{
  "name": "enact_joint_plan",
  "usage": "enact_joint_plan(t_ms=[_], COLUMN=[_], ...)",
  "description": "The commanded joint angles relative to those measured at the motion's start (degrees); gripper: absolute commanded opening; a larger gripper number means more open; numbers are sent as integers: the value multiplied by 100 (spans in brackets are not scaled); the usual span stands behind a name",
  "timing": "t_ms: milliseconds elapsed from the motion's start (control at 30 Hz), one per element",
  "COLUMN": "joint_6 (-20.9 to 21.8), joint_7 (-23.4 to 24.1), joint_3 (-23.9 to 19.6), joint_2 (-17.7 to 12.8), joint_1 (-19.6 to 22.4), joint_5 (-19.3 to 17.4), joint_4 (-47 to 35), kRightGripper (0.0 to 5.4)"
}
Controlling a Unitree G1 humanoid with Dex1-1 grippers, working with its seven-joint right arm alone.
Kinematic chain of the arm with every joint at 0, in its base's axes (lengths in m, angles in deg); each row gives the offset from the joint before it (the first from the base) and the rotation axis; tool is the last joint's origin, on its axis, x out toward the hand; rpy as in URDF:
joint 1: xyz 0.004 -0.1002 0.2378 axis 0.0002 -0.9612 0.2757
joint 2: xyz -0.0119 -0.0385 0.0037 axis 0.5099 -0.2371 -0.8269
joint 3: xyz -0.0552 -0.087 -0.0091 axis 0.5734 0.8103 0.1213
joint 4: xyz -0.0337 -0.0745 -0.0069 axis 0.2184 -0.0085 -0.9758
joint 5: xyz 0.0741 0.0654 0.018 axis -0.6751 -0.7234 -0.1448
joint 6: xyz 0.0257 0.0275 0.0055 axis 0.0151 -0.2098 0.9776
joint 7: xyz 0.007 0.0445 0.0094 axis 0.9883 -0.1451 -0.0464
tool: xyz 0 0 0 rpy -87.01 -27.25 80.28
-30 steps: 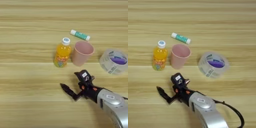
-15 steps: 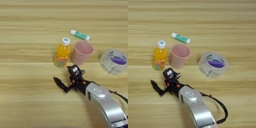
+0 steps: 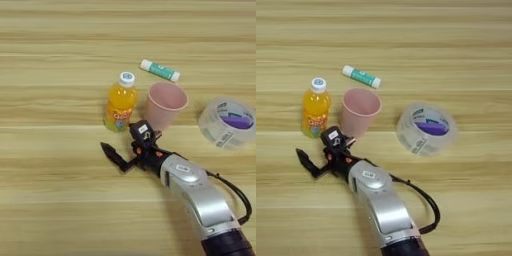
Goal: Move the objects on the table
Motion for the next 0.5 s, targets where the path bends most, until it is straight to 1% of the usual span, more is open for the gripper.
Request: enact_joint_plan(t_ms=[33, 300, 400, 500], joint_6=[-34, 101, 242, 324], joint_7=[213, 446, 479, 499], joint_3=[-84, -202, -151, -57], joint_2=[-68, 135, 211, 246], joint_1=[59, 340, 452, 502], joint_5=[157, 159, 218, 299], joint_4=[205, 772, 1256, 1498], kRightGripper=[537, 537, 537, 537])
